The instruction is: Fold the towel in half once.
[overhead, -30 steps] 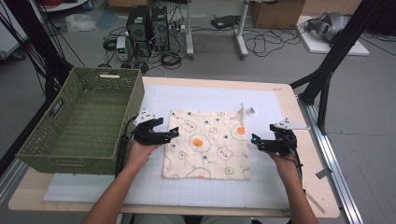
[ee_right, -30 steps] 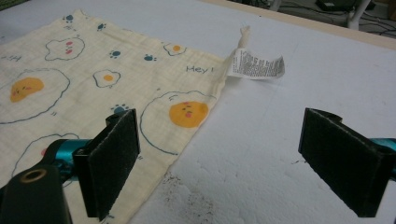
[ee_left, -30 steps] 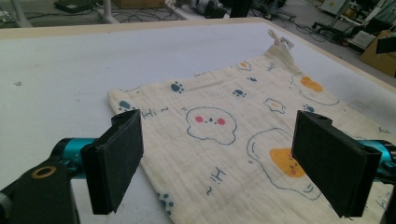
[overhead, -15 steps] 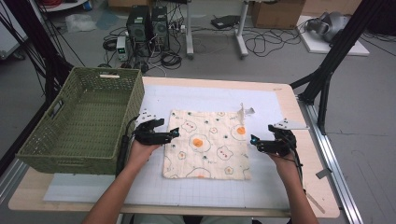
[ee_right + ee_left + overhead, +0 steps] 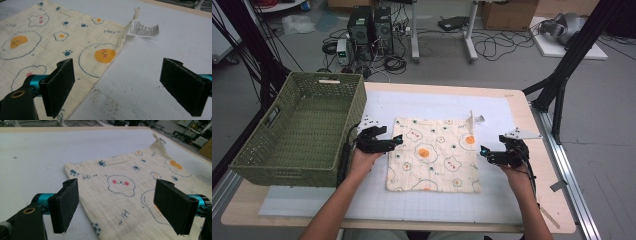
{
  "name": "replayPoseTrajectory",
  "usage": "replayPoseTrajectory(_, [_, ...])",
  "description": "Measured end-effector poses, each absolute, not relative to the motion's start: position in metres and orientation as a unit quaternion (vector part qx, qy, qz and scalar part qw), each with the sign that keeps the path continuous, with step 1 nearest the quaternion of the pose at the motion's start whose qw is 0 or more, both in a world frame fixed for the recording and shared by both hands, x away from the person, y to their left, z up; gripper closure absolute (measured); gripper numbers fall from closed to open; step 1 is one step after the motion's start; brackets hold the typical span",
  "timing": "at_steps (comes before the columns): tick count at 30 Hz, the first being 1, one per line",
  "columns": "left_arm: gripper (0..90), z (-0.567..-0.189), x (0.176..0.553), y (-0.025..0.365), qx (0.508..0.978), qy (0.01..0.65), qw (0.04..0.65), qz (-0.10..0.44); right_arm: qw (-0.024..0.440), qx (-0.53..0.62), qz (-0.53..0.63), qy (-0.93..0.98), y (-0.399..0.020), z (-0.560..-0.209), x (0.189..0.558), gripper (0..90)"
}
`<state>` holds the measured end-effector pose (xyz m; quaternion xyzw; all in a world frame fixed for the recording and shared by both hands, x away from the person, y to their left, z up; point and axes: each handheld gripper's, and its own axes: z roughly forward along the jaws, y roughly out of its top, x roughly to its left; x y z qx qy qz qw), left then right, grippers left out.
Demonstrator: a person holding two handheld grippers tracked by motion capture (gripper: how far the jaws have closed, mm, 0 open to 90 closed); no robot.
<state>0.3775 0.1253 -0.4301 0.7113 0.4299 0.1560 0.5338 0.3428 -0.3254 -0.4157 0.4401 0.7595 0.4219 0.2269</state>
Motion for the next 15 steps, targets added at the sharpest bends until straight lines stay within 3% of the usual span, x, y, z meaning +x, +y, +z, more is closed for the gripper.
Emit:
replayPoseTrajectory(10, [20.3, -0.418, 0.398, 0.120, 0.702, 0.461, 0.518, 0.163, 0.222, 0.441, 0.430, 0.756, -0.328, -0.414, 0.340, 11.9])
replayPoseTrajectory(15, [25.9, -0.408, 0.413, 0.116, 0.701, 0.461, 0.518, 0.169, 0.219, 0.441, 0.433, 0.755, -0.330, -0.415, 0.342, 11.9])
